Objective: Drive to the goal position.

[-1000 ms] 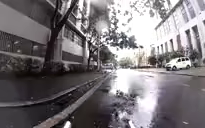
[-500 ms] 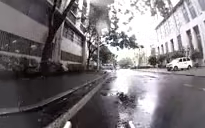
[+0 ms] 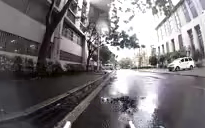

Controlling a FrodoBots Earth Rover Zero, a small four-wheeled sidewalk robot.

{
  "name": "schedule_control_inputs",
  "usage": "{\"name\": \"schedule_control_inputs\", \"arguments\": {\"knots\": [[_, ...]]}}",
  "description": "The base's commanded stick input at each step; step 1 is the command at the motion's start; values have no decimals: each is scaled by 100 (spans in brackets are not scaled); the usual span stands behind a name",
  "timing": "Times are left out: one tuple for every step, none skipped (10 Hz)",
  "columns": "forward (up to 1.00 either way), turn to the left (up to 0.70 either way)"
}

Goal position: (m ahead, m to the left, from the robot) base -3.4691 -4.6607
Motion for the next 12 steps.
{"name": "schedule_control_inputs", "arguments": {"knots": [[70,-2],[70,-10],[70,-14],[70,-14],[70,-14],[70,-14],[70,-14],[70,-14],[70,-14],[70,-14],[70,-14],[70,-14]]}}
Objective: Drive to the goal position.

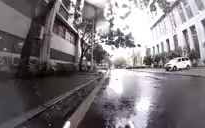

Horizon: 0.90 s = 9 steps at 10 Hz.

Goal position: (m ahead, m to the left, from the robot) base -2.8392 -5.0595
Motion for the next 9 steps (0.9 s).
{"name": "schedule_control_inputs", "arguments": {"knots": [[70,-14],[70,-14],[70,-13],[70,-5],[70,0],[70,0],[70,0],[70,0],[70,0]]}}
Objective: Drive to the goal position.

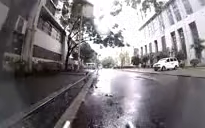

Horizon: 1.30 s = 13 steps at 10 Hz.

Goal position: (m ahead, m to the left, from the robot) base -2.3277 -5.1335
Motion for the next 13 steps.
{"name": "schedule_control_inputs", "arguments": {"knots": [[70,0],[70,0],[70,0],[70,0],[70,0],[70,0],[70,0],[70,0],[70,0],[70,0],[70,0],[70,0],[70,0]]}}
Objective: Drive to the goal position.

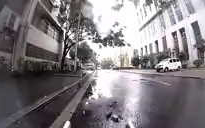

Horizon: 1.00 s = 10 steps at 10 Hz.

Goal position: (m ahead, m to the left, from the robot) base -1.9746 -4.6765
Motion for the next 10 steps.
{"name": "schedule_control_inputs", "arguments": {"knots": [[70,0],[70,0],[70,0],[70,0],[70,0],[70,0],[70,0],[70,0],[70,0],[70,0]]}}
